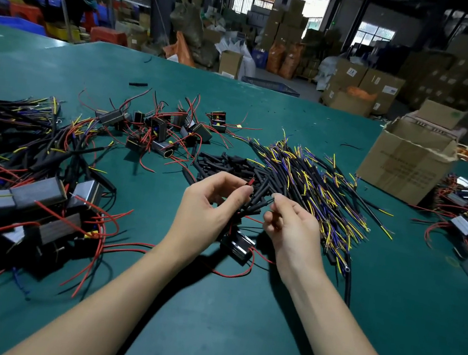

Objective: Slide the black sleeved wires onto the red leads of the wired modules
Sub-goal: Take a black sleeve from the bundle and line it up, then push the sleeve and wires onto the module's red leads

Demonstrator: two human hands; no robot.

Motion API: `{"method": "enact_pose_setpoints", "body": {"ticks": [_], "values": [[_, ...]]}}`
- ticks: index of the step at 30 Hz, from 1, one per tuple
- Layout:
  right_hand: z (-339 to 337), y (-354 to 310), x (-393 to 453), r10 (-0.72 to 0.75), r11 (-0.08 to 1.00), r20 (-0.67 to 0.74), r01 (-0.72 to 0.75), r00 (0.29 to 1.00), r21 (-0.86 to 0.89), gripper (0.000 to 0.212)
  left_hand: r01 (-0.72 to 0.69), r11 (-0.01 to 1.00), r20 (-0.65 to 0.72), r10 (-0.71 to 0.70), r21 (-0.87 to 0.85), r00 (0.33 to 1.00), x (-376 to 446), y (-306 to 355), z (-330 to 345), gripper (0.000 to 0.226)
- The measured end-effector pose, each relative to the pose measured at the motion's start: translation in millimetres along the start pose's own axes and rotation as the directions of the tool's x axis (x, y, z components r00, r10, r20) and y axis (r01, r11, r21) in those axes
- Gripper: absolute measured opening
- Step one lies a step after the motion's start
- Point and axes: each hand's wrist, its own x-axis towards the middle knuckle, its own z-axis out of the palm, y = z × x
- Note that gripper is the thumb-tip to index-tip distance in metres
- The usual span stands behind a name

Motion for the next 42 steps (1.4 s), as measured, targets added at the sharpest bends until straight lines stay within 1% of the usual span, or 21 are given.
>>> {"method": "enact_pose_setpoints", "body": {"ticks": [5,7,9,12,14,15,17,19,20,21,24,28,32,34,35,36,37,38,40,41,42], "values": [[-1,-1,-1,0.009,0.995,-0.028,-0.006,1.0,0.1,0.015,0.013,1.0,0.049,-0.013,-0.003,0.999,1,-4,-1,0.011],[-2,-2,0,0.013,1.0,0.005,-0.013,1.0,0.012,0.016,0.024,0.999,0.068,-0.022,-0.027,0.997,1,-4,0,0.011],[-7,-8,3,-0.029,0.987,0.014,0.031,0.999,-0.155,0.018,0.029,0.998,0.082,-0.025,-0.049,0.996,1,-4,1,0.01],[-24,-36,19,-0.276,0.919,-0.124,0.224,0.953,-0.325,0.019,0.025,0.998,0.08,-0.02,-0.066,0.997,1,-5,1,0.009],[-37,-61,35,-0.46,0.826,-0.219,0.323,0.861,-0.463,0.018,0.028,0.998,0.072,-0.024,-0.059,0.997,1,-5,2,0.009],[-41,-71,45,-0.509,0.745,-0.205,0.309,0.836,-0.591,0.021,0.033,0.998,0.07,-0.029,-0.055,0.997,1,-5,2,0.008],[-43,-77,63,-0.449,0.476,-0.094,0.149,0.889,-0.867,0.023,0.036,0.998,0.066,-0.032,-0.051,0.997,2,-6,2,0.008],[-41,-71,74,-0.283,0.179,-0.048,0.003,0.958,-0.984,0.016,0.028,0.999,0.06,-0.026,-0.046,0.998,2,-7,2,0.008],[-40,-66,76,-0.226,0.084,-0.051,-0.033,0.973,-0.996,0.014,0.027,0.999,0.059,-0.024,-0.047,0.998,2,-8,2,0.008],[-40,-63,79,-0.197,0.031,-0.059,-0.053,0.979,-0.998,0.015,0.025,0.999,0.057,-0.022,-0.049,0.998,2,-8,1,0.008],[-39,-61,84,-0.197,-0.011,-0.083,-0.087,0.977,-0.996,0.026,0.013,0.999,0.054,-0.011,-0.032,0.998,2,-9,2,0.009],[-35,-58,87,-0.193,-0.101,-0.047,-0.067,0.98,-0.993,0.034,-0.002,0.999,0.053,0.004,-0.042,0.999,3,-9,3,0.011],[-34,-52,84,-0.203,-0.186,-0.004,-0.043,0.979,-0.982,0.019,-0.006,1.0,0.046,0.007,-0.029,0.999,3,-8,4,0.012],[-35,-54,87,-0.21,-0.173,-0.007,-0.045,0.978,-0.984,0.016,-0.006,1.0,0.042,0.006,-0.012,0.999,3,-8,4,0.013],[-35,-57,88,-0.2,-0.128,-0.014,-0.04,0.98,-0.991,0.013,-0.005,1.0,0.039,0.005,-0.007,0.999,3,-8,3,0.013],[-35,-60,89,-0.18,-0.036,-0.024,-0.031,0.983,-0.999,0.007,-0.004,1.0,0.034,0.005,-0.005,0.999,3,-8,3,0.013],[-35,-64,89,-0.144,0.105,-0.033,-0.018,0.989,-0.994,0.006,-0.008,1.0,0.026,0.008,0.0,1.0,2,-7,2,0.014],[-35,-67,88,-0.074,0.302,-0.048,-0.024,0.996,-0.953,0.011,-0.014,1.0,0.018,0.014,0.011,1.0,2,-7,2,0.014],[-37,-70,79,0.147,0.695,-0.045,-0.136,0.988,-0.706,0.014,-0.017,0.999,0.016,0.016,0.031,1.0,2,-6,2,0.014],[-38,-70,73,0.251,0.804,-0.013,-0.216,0.968,-0.554,0.013,-0.013,0.999,0.023,0.012,0.035,1.0,2,-6,2,0.014],[-40,-68,65,0.338,0.861,0.04,-0.292,0.94,-0.417,0.012,-0.01,0.999,0.031,0.008,0.039,0.999,2,-5,2,0.015]]}}
